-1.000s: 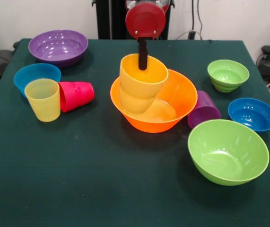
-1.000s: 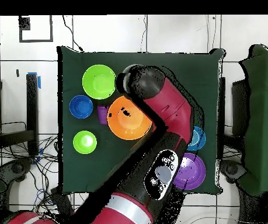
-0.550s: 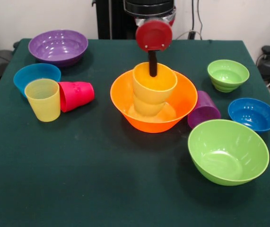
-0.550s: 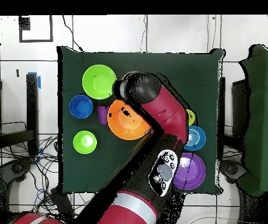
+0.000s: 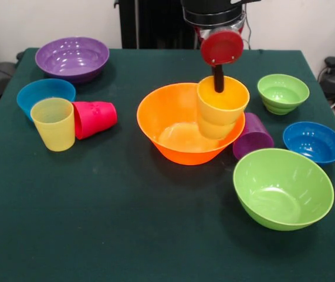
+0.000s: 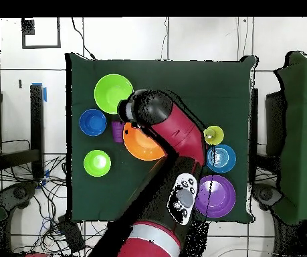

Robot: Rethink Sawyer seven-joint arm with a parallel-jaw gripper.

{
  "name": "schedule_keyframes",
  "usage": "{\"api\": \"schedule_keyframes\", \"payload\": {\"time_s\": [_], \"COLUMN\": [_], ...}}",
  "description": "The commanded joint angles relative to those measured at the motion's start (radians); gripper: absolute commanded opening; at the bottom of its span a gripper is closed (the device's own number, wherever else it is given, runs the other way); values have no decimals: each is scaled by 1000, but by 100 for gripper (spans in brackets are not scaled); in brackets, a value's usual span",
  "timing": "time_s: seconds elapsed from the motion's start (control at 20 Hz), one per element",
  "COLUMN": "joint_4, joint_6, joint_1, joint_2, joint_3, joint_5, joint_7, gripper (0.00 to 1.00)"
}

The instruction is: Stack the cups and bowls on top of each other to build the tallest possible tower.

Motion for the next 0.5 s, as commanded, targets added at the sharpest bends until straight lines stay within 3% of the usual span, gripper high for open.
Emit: {"api": "schedule_keyframes", "payload": {"time_s": [0.05,0.5], "joint_4": [49,73], "joint_6": [-60,-63], "joint_1": [-73,-130], "joint_2": [25,4], "joint_3": [180,218], "joint_5": [-101,-192], "joint_7": [-142,-154], "gripper": [0,0]}}
